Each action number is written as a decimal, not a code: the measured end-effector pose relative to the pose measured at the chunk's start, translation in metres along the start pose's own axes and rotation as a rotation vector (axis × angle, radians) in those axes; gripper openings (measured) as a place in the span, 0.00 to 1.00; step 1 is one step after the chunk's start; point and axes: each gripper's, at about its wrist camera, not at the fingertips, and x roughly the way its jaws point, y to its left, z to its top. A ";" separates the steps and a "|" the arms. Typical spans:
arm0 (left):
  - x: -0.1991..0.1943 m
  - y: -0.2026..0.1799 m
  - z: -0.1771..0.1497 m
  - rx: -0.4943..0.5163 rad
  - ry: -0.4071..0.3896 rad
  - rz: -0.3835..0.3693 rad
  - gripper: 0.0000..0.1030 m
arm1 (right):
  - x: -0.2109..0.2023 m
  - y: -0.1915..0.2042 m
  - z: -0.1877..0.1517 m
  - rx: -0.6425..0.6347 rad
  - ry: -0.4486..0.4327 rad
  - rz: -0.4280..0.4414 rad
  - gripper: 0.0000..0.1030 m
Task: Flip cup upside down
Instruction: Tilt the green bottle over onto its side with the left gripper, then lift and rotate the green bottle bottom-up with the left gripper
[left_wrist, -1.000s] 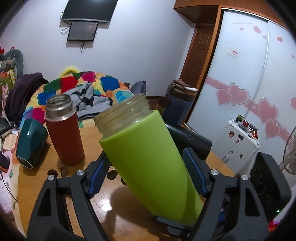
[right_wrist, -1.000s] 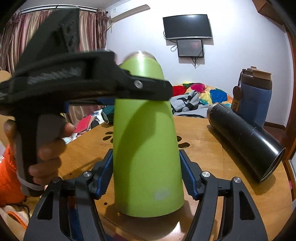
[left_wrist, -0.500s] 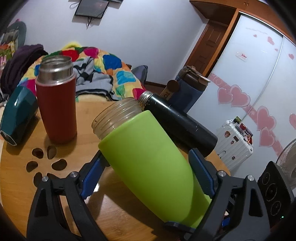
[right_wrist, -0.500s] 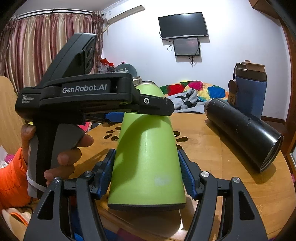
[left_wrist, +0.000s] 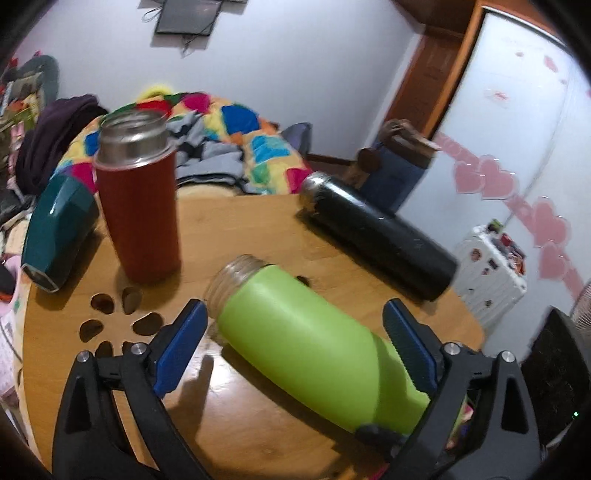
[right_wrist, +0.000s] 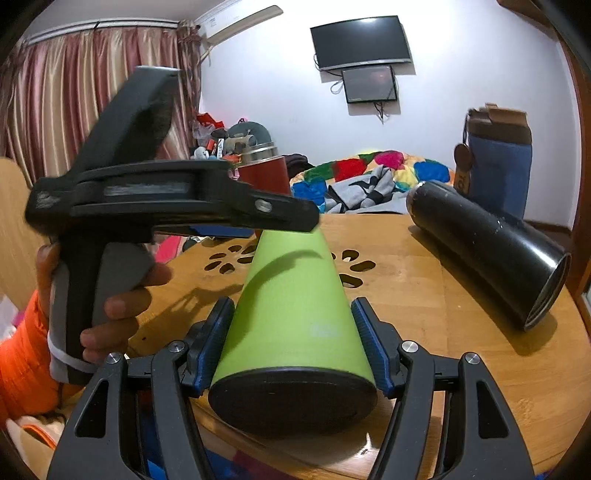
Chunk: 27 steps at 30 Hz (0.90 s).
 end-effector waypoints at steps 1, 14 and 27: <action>-0.003 -0.002 0.000 0.010 -0.009 0.000 0.95 | 0.000 0.000 0.000 0.002 -0.001 -0.002 0.60; -0.031 -0.011 -0.003 0.059 -0.087 0.059 0.95 | -0.003 0.003 -0.010 0.014 0.055 -0.030 0.61; -0.093 -0.032 0.004 0.115 -0.200 -0.003 0.95 | -0.052 0.026 0.034 -0.040 -0.043 -0.143 0.61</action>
